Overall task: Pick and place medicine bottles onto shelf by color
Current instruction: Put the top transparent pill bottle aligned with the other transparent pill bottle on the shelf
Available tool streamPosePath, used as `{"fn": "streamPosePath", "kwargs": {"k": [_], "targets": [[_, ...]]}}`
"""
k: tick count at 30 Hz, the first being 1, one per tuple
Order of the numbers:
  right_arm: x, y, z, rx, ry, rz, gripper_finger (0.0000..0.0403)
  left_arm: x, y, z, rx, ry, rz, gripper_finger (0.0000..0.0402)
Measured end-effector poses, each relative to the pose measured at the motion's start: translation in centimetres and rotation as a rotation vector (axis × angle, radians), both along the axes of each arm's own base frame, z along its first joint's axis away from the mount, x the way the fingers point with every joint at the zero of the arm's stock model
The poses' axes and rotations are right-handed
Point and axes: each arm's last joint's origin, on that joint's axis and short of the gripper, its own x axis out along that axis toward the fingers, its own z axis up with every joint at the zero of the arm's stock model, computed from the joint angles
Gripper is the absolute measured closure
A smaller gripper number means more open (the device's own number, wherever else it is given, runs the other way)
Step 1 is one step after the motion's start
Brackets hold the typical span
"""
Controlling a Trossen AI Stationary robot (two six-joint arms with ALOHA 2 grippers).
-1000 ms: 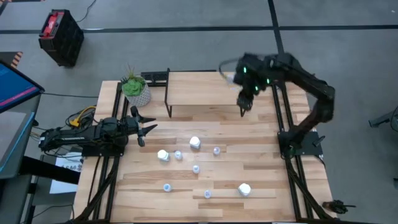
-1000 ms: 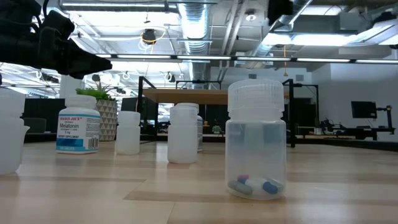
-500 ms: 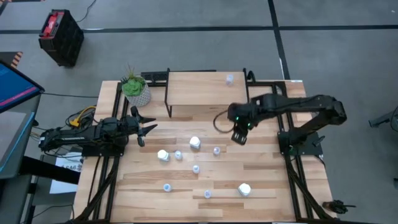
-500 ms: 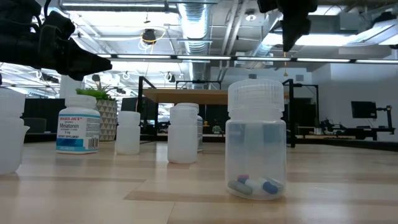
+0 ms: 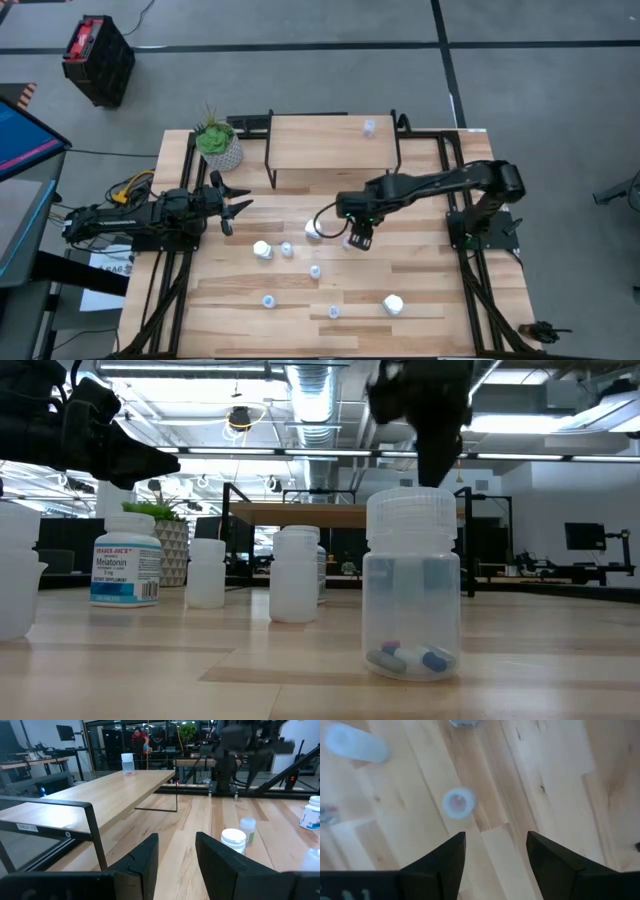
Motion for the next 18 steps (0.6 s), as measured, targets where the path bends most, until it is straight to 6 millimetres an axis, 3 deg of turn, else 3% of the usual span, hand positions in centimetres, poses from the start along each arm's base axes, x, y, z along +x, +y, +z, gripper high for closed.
{"fn": "streamPosePath", "kwargs": {"k": [9,18], "targets": [[1.4,1.1,-2.6,-0.031,0.063,0.172,0.0178,0.0,0.0,0.0,0.010,0.003,0.000,0.0281],[2.2,3.2,-2.6,-0.047,-0.030,0.308,0.0177,0.0,0.0,0.0,0.015,0.005,-0.001,0.0281]]}}
